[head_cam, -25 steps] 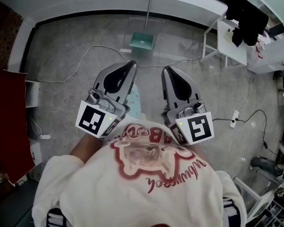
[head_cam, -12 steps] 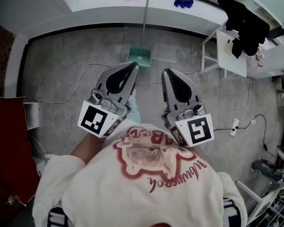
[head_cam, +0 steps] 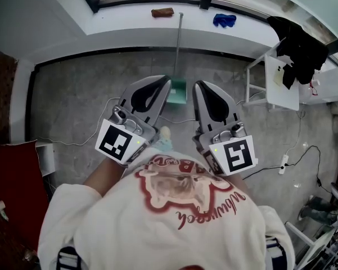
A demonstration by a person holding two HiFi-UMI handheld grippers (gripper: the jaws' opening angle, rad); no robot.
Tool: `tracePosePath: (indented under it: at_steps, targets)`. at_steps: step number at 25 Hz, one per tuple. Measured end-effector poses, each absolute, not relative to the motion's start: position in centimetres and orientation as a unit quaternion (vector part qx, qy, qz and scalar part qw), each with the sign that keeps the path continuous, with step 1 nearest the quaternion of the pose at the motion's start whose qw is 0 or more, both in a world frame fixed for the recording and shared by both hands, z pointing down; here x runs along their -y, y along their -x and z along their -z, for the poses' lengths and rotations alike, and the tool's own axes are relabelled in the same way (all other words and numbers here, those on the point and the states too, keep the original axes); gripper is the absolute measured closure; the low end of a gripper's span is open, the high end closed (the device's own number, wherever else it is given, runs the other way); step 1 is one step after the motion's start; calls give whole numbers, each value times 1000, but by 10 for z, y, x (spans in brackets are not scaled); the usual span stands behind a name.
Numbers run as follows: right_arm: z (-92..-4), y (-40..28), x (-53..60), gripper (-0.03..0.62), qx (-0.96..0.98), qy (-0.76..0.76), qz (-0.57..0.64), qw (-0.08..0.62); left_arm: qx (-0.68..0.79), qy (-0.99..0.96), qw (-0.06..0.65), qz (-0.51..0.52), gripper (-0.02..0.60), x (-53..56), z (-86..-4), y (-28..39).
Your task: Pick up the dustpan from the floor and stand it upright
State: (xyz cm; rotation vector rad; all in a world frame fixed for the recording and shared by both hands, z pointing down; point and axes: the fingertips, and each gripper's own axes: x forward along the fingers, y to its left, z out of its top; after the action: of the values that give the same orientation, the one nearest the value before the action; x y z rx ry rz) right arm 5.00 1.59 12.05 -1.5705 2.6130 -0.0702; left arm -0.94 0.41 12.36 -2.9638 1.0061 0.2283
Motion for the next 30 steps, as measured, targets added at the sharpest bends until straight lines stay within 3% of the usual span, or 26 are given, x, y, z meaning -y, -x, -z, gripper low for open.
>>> tracePosePath:
  at_steps: [30]
  targets:
    - [-181, -106, 137, 569, -867, 491, 88, 4, -374, 922, -61, -81, 563, 150, -173, -45]
